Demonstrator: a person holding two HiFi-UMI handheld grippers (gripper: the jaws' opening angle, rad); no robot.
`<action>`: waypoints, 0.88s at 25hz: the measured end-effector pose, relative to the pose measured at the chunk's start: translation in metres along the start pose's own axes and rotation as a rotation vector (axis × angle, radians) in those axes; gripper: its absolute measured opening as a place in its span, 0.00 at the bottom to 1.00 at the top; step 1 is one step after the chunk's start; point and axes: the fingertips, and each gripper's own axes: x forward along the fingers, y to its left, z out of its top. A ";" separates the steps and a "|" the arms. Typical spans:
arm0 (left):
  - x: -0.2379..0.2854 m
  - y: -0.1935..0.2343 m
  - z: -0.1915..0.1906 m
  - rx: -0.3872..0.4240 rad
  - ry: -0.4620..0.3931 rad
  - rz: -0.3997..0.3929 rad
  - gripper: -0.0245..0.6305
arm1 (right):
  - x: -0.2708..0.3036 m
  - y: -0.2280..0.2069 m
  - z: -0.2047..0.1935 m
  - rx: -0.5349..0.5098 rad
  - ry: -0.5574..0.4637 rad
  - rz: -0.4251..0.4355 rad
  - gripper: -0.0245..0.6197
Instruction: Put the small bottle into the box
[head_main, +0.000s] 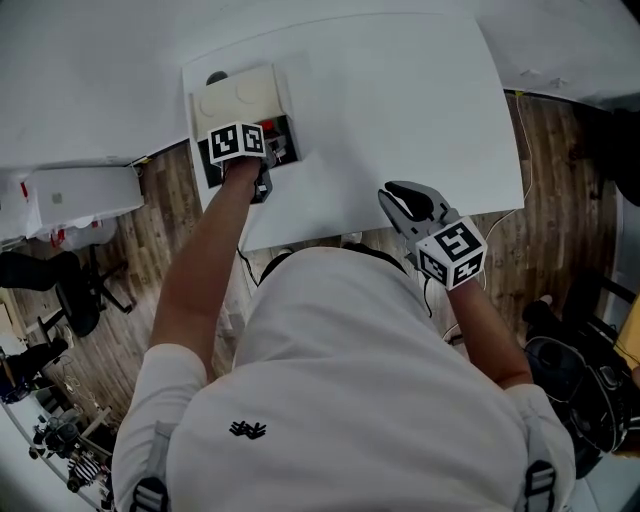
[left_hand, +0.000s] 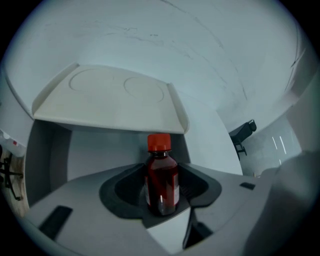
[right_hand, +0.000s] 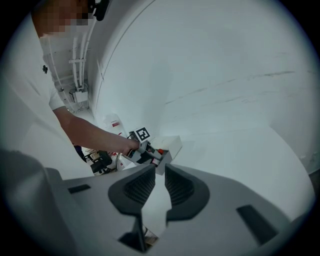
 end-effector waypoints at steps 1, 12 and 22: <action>-0.001 0.002 -0.003 0.006 0.015 0.016 0.37 | 0.000 0.001 0.000 0.002 0.000 0.002 0.13; 0.011 0.016 -0.015 0.031 0.152 0.145 0.38 | 0.002 -0.022 0.005 0.064 -0.026 0.022 0.13; 0.015 0.016 -0.013 0.013 0.161 0.143 0.38 | 0.009 -0.029 0.007 0.061 -0.035 0.047 0.13</action>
